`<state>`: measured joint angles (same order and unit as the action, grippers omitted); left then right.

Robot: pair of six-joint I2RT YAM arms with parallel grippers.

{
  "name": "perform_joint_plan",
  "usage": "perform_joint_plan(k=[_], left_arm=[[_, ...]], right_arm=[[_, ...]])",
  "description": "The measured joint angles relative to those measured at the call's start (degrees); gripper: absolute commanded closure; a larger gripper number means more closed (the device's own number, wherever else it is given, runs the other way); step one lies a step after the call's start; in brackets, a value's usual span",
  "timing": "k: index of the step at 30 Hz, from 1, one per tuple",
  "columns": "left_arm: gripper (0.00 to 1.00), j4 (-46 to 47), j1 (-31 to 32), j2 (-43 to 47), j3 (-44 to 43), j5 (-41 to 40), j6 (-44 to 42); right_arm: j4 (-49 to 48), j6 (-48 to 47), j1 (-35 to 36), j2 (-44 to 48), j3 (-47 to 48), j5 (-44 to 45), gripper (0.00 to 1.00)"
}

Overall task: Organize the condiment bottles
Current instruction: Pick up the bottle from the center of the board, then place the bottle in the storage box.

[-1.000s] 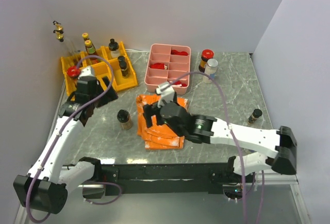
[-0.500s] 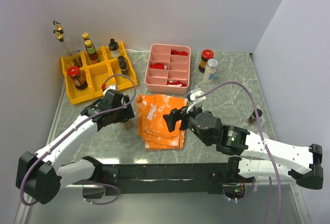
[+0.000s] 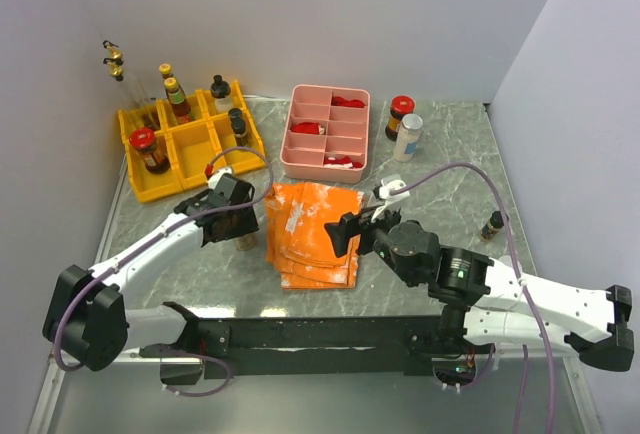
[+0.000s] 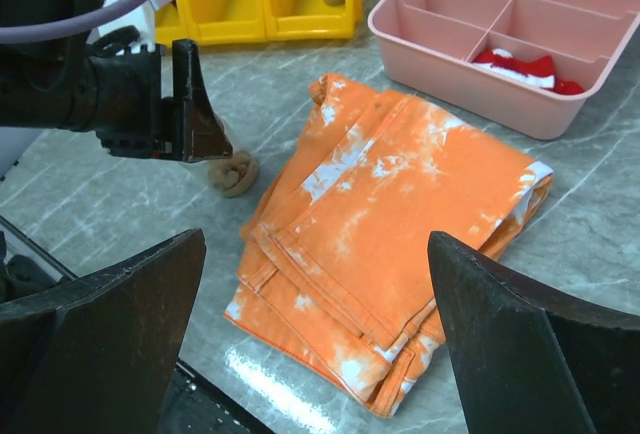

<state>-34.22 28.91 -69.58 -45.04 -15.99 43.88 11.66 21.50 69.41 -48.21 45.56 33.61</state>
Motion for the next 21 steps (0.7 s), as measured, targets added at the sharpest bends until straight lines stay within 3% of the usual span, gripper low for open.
perform_joint_plan(k=[1,7,15,21], left_arm=[[0.6,-0.3,0.2,-0.3,-0.5,-0.5,-0.1],[0.97,-4.2,1.2,-1.0,-5.0,-2.8,-0.5],[0.99,-10.1,1.3,-0.2,-20.0,-6.8,-4.0],[0.99,-11.2,-0.7,-7.0,-40.6,-10.4,-9.2]], right_arm=[[0.0,-0.1,0.0,0.3,0.0,0.1,0.0],[0.2,-0.4,0.0,2.4,0.0,0.6,0.0],[0.8,-0.3,0.0,5.1,-0.1,-0.7,0.0],[0.9,-0.6,0.0,8.3,-0.2,-1.5,0.0]])
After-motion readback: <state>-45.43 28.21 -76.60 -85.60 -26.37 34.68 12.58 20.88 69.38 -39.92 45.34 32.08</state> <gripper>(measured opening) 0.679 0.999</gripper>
